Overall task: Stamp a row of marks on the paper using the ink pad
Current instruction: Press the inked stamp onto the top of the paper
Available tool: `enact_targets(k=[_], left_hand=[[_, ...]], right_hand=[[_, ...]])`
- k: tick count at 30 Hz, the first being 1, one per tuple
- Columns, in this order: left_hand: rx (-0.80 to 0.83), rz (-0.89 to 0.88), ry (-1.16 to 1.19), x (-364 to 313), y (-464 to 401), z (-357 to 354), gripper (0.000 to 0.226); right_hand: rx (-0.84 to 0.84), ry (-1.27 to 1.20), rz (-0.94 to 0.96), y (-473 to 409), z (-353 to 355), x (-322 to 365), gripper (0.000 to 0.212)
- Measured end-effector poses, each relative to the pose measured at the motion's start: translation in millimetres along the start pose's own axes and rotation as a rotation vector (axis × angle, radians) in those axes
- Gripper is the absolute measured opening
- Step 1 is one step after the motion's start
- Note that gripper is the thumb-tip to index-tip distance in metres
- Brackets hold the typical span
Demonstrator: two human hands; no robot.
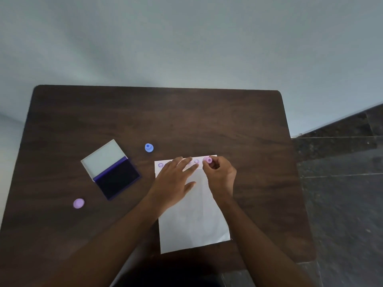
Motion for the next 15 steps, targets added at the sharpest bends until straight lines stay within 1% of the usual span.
enact_targets(k=[2, 5, 10, 15], left_hand=[[0.014, -0.012, -0.017, -1, -3, -6, 0.057], [0.041, -0.022, -0.046, -1, -6, -13, 0.057], [0.086, -0.011, -0.079, 2, -8, -19, 0.054], [0.085, -0.004, -0.070, 2, -11, -19, 0.050]], right_hand=[[0.006, 0.028, 0.016, -5, -1, -5, 0.023], [0.040, 0.063, 0.027, -10, -9, -16, 0.019], [0.068, 0.077, 0.030, -14, -20, -27, 0.021], [0.073, 0.078, 0.036, -14, -22, -28, 0.021]])
Point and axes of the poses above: each hand's wrist, its own y-axis away from the middle knuckle, its own z-axis out of the back of the hand, x = y × z, the point moved 8 cm from there along -y, towards the middle knuckle, and after that the axes turned 1 degree about z, right-handed, at the moved point
